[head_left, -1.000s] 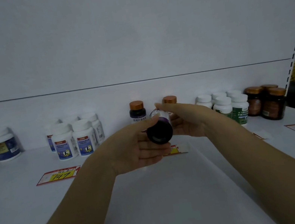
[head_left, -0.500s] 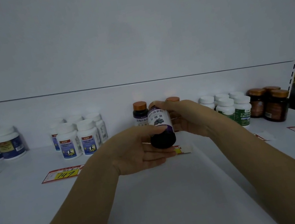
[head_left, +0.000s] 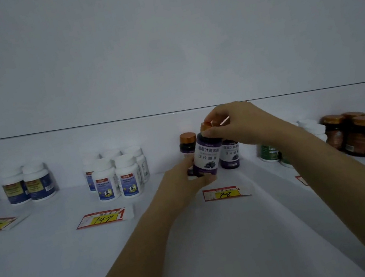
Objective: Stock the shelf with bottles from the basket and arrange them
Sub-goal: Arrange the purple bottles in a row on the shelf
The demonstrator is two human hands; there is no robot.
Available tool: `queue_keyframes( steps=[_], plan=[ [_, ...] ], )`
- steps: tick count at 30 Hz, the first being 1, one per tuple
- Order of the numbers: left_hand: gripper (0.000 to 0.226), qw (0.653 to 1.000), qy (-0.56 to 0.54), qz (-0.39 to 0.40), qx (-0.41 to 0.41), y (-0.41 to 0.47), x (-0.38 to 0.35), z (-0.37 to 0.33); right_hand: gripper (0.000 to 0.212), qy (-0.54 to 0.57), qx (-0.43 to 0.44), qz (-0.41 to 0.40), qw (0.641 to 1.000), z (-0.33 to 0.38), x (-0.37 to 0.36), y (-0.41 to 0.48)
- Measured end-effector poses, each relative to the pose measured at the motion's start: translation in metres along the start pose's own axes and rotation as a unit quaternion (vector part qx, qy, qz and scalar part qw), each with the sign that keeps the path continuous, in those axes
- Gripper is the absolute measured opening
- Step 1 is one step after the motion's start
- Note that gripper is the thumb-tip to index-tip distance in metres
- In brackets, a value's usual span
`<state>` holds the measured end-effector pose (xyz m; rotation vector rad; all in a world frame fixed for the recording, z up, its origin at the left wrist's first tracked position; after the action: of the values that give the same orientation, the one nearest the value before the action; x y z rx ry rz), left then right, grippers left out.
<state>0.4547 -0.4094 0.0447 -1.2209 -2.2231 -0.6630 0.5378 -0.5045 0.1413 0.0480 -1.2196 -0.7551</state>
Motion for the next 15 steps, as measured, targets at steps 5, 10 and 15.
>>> queue_keyframes(
  steps=[5,10,15],
  plan=[
    [0.067,0.959,0.273,0.026,0.069,0.01,-0.009,0.039,0.039,-0.072,0.006,0.03,0.997,-0.004,-0.002,0.037],
    [0.067,0.933,0.332,0.064,0.126,0.017,-0.019,0.068,0.033,-0.1,0.023,0.043,0.994,-0.021,-0.023,0.059],
    [0.068,0.923,0.355,0.072,0.129,0.02,-0.022,0.073,0.035,-0.125,0.046,0.05,0.99,-0.041,-0.049,0.057]
  ],
)
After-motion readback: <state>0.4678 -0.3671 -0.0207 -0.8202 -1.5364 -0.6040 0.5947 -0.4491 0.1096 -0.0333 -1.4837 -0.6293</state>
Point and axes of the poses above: each hand's wrist, its own y-axis towards the middle knuckle, its own x-axis out of the back of the hand, z = x × y, the point moved 8 cm from there along y, towards the middle knuckle, and after that the axes turned 6 degrees about x, right-handed, at the moved point
